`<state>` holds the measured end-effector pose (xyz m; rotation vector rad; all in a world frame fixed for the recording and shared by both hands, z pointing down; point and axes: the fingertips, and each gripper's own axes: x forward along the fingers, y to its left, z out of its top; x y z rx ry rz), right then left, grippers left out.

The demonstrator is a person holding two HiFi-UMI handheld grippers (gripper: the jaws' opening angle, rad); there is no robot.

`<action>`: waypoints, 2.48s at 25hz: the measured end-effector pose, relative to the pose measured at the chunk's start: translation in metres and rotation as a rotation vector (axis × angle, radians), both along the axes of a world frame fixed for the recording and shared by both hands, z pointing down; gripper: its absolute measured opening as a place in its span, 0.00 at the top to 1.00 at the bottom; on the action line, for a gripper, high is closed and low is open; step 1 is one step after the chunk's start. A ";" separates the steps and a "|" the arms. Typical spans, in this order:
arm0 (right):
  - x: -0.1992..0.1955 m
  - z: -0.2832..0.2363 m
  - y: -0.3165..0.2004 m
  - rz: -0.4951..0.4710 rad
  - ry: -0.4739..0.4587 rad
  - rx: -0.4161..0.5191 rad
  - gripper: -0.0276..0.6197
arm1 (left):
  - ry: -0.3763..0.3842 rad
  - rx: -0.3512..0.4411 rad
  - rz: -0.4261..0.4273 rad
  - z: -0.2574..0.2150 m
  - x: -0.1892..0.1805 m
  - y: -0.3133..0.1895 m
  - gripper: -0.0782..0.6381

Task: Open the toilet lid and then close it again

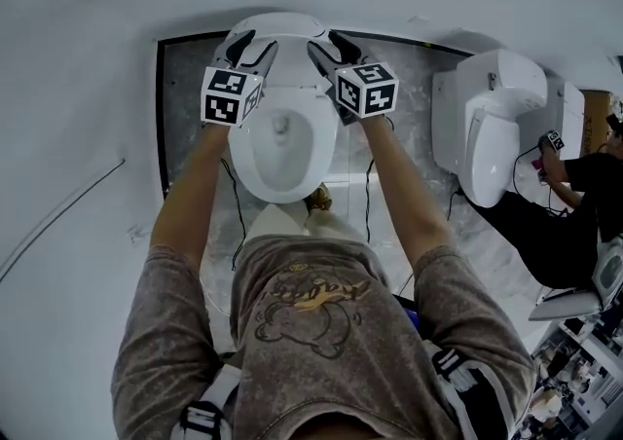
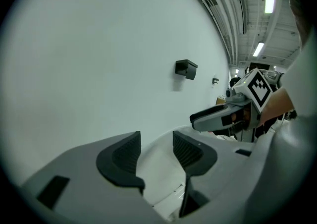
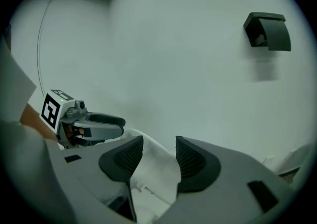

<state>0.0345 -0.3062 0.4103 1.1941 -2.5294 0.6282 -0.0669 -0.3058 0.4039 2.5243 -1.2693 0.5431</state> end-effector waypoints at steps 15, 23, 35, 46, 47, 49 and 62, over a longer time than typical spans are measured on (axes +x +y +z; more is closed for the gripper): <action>-0.016 0.031 -0.039 -0.073 0.100 -0.033 0.63 | -0.026 -0.058 0.135 0.039 -0.008 -0.043 0.55; -0.016 0.019 0.003 -0.084 0.059 -0.036 0.63 | 0.047 -0.083 0.120 0.024 -0.007 -0.002 0.55; -0.016 0.021 0.135 -0.226 -0.020 -0.084 0.63 | 0.065 -0.086 0.077 0.026 -0.007 0.130 0.54; -0.031 0.088 0.274 -0.402 0.075 -0.152 0.62 | -0.019 -0.231 0.165 0.097 -0.014 0.270 0.52; -0.033 0.094 0.280 -0.410 0.087 -0.142 0.61 | -0.027 -0.227 0.174 0.103 -0.016 0.277 0.52; -0.035 0.106 0.296 -0.417 0.091 -0.145 0.61 | -0.047 -0.228 0.199 0.116 -0.017 0.293 0.52; -0.030 0.209 0.381 -0.312 0.077 -0.396 0.63 | 0.059 -0.465 0.145 0.220 -0.013 0.381 0.50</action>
